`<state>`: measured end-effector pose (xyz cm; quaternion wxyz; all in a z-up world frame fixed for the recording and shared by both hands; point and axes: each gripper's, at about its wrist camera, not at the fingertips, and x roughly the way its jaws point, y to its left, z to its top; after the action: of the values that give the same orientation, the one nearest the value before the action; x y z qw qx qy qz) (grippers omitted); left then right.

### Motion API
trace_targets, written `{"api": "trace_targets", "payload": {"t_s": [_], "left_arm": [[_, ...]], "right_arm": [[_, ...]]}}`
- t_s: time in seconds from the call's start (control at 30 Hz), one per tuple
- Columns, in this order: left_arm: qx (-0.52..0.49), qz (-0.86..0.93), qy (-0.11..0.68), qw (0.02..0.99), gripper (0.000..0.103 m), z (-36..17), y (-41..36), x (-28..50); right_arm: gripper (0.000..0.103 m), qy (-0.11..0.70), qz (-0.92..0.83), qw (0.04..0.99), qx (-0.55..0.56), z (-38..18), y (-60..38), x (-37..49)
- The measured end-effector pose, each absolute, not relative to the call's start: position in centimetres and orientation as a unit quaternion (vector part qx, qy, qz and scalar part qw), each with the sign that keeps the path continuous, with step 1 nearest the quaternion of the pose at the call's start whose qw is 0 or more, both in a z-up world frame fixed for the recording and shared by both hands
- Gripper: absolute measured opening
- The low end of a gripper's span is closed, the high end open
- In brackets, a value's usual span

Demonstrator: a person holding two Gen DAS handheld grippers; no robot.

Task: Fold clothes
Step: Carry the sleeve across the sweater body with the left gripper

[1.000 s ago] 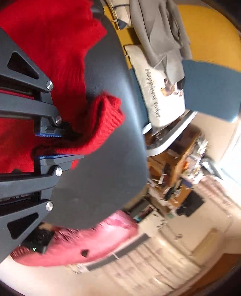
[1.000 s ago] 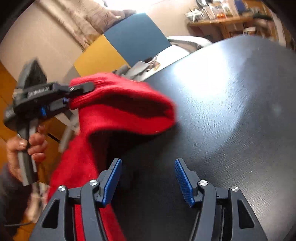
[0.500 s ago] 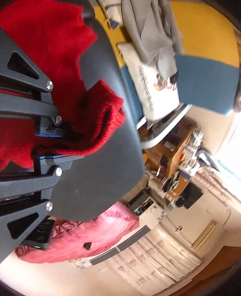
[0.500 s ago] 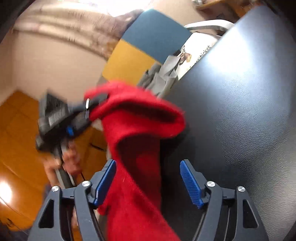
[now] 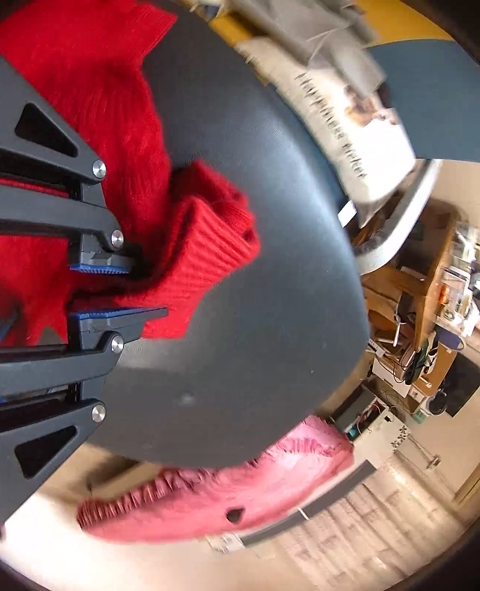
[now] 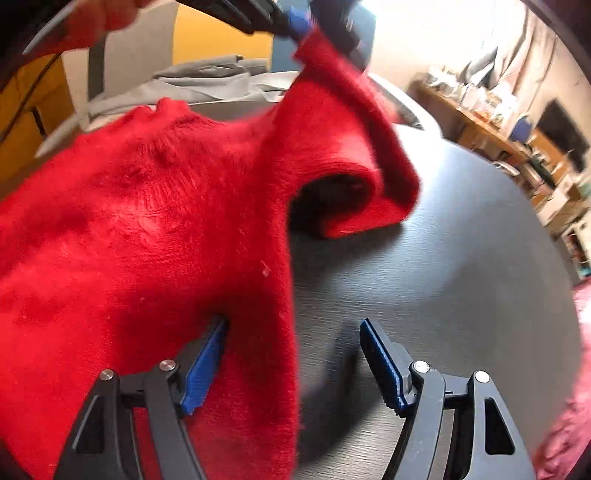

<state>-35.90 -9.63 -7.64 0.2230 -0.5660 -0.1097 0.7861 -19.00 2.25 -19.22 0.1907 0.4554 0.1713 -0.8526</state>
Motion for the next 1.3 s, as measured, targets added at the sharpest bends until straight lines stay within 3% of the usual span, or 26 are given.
{"api": "trace_targets", "payload": {"t_s": [0.17, 0.43, 0.5, 0.53, 0.9, 0.93, 1.0, 1.1, 1.3], "left_arm": [[-0.607, 0.736, -0.210, 0.213, 0.014, -10.2, -11.2, -37.1], [-0.538, 0.806, -0.138, 0.204, 0.003, -6.6, -11.2, -36.2], [-0.556, 0.787, -0.161, 0.214, 0.009, -7.4, -11.3, -36.5], [-0.565, 0.776, -0.173, 0.220, 0.020, -7.7, -11.4, -36.6], [-0.564, 0.773, -0.204, 0.206, 0.026, -10.3, -10.5, -36.9], [-0.567, 0.769, -0.209, 0.208, 0.025, -10.5, -10.3, -37.2], [-0.550, 0.788, -0.195, 0.197, 0.005, -9.9, -9.8, -36.9], [-0.512, 0.816, -0.180, 0.199, 0.005, -8.1, -9.5, -36.0], [-0.426, 0.830, -0.252, 0.257, 0.005, -2.2, -12.9, -34.1]], "right_arm": [[0.078, 0.096, -0.848, 0.205, 0.480, -19.4, 5.6, -19.7], [0.080, -0.019, -0.855, 0.229, 0.465, -18.4, 8.2, -20.2], [0.082, -0.032, -0.860, 0.217, 0.460, -18.0, 8.9, -20.6], [0.082, -0.040, -0.862, 0.213, 0.459, -17.9, 9.3, -20.8], [0.086, -0.063, -0.861, 0.200, 0.463, -18.0, 10.7, -19.0], [0.086, -0.064, -0.860, 0.201, 0.465, -18.1, 10.7, -19.0], [0.086, -0.064, -0.861, 0.200, 0.463, -18.2, 10.8, -19.0], [0.086, -0.062, -0.862, 0.193, 0.464, -18.4, 11.3, -19.1], [0.086, -0.073, -0.865, 0.181, 0.462, -18.5, 12.3, -19.5]]}}
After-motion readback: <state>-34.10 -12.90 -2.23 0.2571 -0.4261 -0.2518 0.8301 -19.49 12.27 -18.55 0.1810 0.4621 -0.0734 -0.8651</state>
